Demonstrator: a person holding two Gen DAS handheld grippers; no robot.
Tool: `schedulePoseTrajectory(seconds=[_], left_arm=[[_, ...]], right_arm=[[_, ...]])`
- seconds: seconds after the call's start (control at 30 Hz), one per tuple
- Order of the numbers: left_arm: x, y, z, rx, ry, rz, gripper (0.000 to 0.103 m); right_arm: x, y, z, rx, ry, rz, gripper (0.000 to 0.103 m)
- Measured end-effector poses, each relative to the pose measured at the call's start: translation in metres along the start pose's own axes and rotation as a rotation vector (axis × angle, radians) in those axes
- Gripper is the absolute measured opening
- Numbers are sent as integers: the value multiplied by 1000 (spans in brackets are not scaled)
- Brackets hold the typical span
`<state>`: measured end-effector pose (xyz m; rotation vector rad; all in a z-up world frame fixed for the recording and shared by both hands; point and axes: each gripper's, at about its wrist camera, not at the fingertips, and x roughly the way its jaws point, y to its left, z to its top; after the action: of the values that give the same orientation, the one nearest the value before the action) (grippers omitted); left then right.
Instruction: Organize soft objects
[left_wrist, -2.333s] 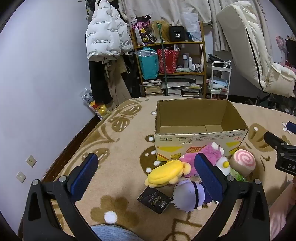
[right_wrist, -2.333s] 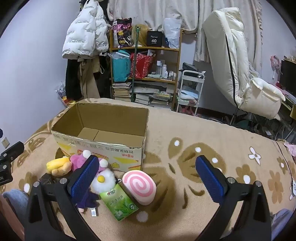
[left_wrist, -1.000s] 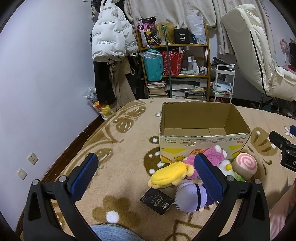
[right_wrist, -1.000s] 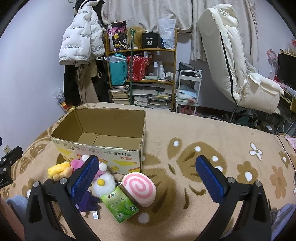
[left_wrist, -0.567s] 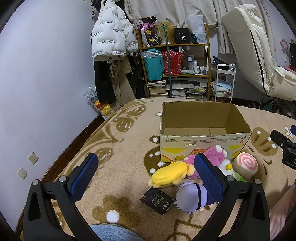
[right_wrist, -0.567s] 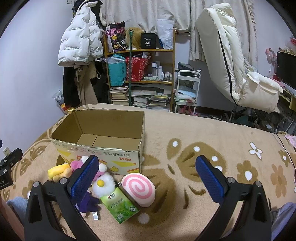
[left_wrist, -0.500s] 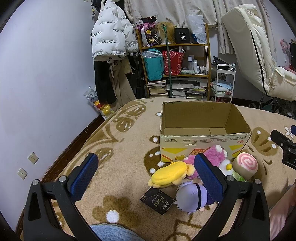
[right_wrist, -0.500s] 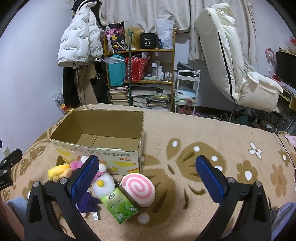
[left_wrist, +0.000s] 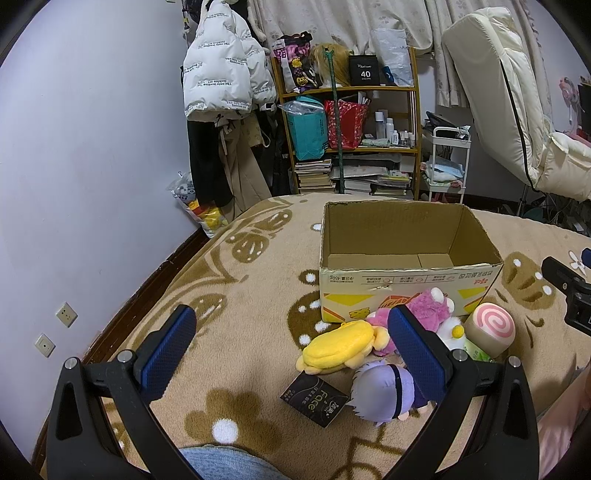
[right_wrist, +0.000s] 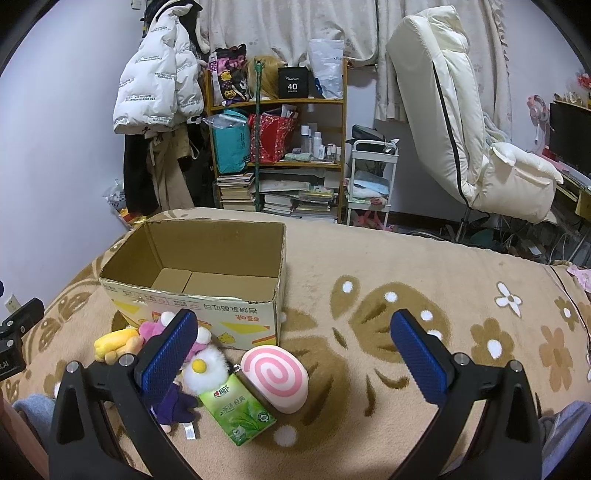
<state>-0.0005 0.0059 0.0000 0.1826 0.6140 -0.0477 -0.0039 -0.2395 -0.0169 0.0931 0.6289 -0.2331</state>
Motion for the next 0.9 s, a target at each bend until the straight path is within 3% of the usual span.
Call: schedulePoseTrajectory(seconds=[0.9], left_arm=[[1, 3, -2, 9, 20, 6, 102]], right_arm=[[1, -1, 0, 1, 8, -1, 103]])
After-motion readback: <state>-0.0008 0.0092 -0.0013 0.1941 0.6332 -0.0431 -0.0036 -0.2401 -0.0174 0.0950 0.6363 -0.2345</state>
